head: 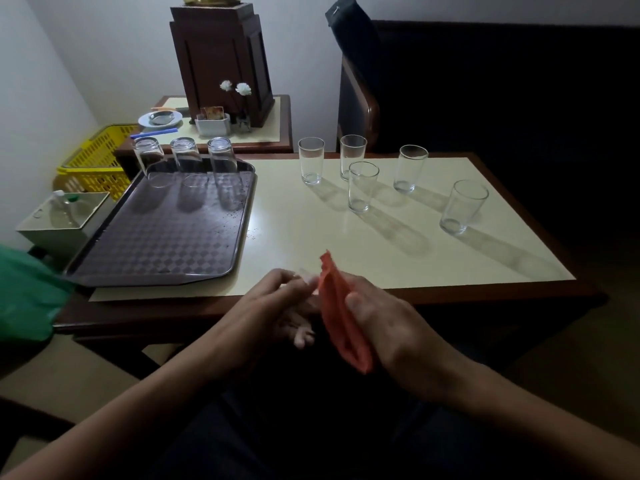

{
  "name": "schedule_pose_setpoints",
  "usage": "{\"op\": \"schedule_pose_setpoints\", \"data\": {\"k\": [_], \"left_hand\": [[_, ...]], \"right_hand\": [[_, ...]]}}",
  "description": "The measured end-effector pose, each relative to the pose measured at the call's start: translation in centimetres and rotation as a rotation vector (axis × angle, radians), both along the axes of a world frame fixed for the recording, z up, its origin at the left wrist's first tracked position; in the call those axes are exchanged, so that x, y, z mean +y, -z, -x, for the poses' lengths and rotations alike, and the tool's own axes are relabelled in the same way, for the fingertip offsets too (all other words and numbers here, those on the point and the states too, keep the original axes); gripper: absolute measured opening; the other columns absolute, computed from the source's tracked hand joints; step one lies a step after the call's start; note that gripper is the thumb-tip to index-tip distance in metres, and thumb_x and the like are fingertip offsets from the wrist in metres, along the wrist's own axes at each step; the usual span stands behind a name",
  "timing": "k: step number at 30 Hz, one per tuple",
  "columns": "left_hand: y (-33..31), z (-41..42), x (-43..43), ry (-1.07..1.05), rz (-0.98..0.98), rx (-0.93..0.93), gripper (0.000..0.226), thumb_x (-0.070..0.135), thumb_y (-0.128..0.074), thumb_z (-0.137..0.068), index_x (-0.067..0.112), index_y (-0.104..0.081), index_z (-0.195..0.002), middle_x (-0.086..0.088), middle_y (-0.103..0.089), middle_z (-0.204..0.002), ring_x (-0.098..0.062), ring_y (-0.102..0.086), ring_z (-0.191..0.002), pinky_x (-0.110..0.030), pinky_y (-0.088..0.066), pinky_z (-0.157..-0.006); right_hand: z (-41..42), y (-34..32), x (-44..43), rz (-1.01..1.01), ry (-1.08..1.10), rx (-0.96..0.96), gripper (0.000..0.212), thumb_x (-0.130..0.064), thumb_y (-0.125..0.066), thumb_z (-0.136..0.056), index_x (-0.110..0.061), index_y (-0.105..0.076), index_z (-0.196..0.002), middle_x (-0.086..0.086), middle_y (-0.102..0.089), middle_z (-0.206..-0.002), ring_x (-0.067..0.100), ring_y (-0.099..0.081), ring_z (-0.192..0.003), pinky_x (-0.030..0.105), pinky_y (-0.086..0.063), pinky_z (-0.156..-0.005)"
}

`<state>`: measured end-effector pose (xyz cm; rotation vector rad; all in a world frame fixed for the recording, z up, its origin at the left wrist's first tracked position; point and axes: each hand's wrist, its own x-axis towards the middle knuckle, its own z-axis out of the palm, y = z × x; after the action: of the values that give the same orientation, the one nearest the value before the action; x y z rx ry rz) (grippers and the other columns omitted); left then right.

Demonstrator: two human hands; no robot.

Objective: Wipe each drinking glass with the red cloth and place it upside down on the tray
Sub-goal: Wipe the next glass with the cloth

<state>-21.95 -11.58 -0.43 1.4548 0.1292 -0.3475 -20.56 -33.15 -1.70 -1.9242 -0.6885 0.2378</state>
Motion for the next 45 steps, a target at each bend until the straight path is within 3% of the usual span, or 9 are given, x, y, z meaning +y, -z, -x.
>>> {"op": "schedule_pose_setpoints", "data": {"k": [5, 11, 15, 20, 26, 31, 35, 42, 45], "left_hand": [[0.2, -0.5, 0.8, 0.004, 0.157, 0.096, 0.08, 0.057, -0.072, -0.085, -0.005, -0.05, -0.132, -0.022, -0.058, -0.092, -0.036, -0.058, -0.078, -0.043, -0.045, -0.071], [-2.5, 2.1, 0.2, 0.364, -0.255, -0.507, 0.045, 0.03, -0.066, -0.097, 0.017, -0.048, -0.136, -0.018, -0.067, -0.104, -0.039, -0.066, -0.095, -0.051, -0.054, -0.085], [-1.6, 2.4, -0.4, 0.27, -0.467, -0.651, 0.04, 0.039, -0.061, -0.1, 0.023, -0.049, -0.135, 0.002, -0.069, -0.107, -0.021, -0.07, -0.095, -0.041, -0.058, -0.083], [-1.3, 1.6, -1.6, -0.006, -0.101, -0.266, 0.043, 0.049, -0.063, -0.091, 0.024, -0.054, -0.124, -0.023, -0.066, -0.107, -0.038, -0.063, -0.087, -0.046, -0.053, -0.077], [-0.8, 0.4, -1.3, -0.069, 0.193, 0.037, 0.055, 0.054, -0.065, -0.094, 0.014, -0.061, -0.131, -0.035, -0.058, -0.103, -0.031, -0.061, -0.075, -0.035, -0.05, -0.058], [-1.9, 1.1, -0.8, -0.05, 0.042, -0.24, 0.038, 0.035, -0.075, -0.09, 0.023, -0.056, -0.122, -0.014, -0.062, -0.105, -0.032, -0.064, -0.081, -0.05, -0.055, -0.077], [-2.2, 2.5, -0.8, 0.065, -0.173, -0.535, 0.05, 0.041, -0.065, -0.091, 0.025, -0.048, -0.136, -0.019, -0.059, -0.113, -0.052, -0.06, -0.095, -0.065, -0.057, -0.081], [-1.4, 0.5, -0.7, -0.057, 0.137, 0.075, 0.064, 0.052, -0.071, -0.088, 0.007, -0.055, -0.131, -0.035, -0.061, -0.103, -0.036, -0.064, -0.074, -0.037, -0.053, -0.059], [-1.8, 0.7, -0.5, -0.048, 0.164, 0.054, 0.053, 0.04, -0.075, -0.086, 0.01, -0.055, -0.124, -0.023, -0.064, -0.096, -0.03, -0.064, -0.074, -0.035, -0.052, -0.062]], "right_hand": [[-0.2, 0.2, -0.5, 0.22, -0.085, -0.729, 0.054, -0.024, -0.075, -0.096, -0.021, -0.061, -0.148, 0.004, -0.052, -0.158, 0.022, -0.046, -0.149, 0.048, -0.039, -0.122], [-0.9, -1.2, -0.4, -0.451, -0.235, 0.984, 0.037, -0.043, -0.053, -0.102, -0.02, -0.073, -0.123, 0.009, -0.073, -0.108, 0.03, -0.07, -0.098, 0.046, -0.055, -0.095], [-0.9, -0.4, -0.1, -0.43, -0.258, 1.114, 0.048, -0.047, -0.058, -0.1, -0.008, -0.067, -0.126, 0.017, -0.069, -0.118, 0.031, -0.067, -0.105, 0.049, -0.051, -0.099], [-0.9, -2.1, -1.0, -0.095, 0.022, 0.215, 0.028, -0.052, -0.052, -0.102, -0.033, -0.073, -0.104, -0.012, -0.074, -0.093, 0.001, -0.068, -0.085, 0.032, -0.051, -0.083], [-0.6, -1.4, -1.2, 0.247, -0.062, -0.867, 0.049, -0.032, -0.079, -0.093, -0.017, -0.068, -0.139, 0.007, -0.056, -0.154, 0.026, -0.047, -0.147, 0.052, -0.038, -0.12], [-0.6, -2.0, -0.9, -0.165, -0.003, 0.17, 0.045, -0.044, -0.071, -0.095, -0.025, -0.062, -0.135, -0.001, -0.072, -0.119, 0.022, -0.07, -0.1, 0.034, -0.058, -0.077], [-1.3, -1.9, -1.2, -0.461, -0.105, 0.976, 0.063, -0.05, -0.06, -0.097, -0.005, -0.059, -0.14, 0.024, -0.062, -0.132, 0.043, -0.054, -0.118, 0.062, -0.044, -0.097], [-0.6, -1.0, -1.4, 0.169, -0.126, -0.78, 0.056, -0.015, -0.079, -0.094, -0.022, -0.064, -0.147, 0.012, -0.047, -0.16, 0.029, -0.045, -0.149, 0.045, -0.046, -0.118], [-0.6, -0.3, -1.3, 0.117, -0.055, -0.708, 0.056, -0.017, -0.084, -0.09, -0.02, -0.066, -0.143, 0.008, -0.052, -0.155, 0.027, -0.052, -0.143, 0.046, -0.051, -0.113]]}}
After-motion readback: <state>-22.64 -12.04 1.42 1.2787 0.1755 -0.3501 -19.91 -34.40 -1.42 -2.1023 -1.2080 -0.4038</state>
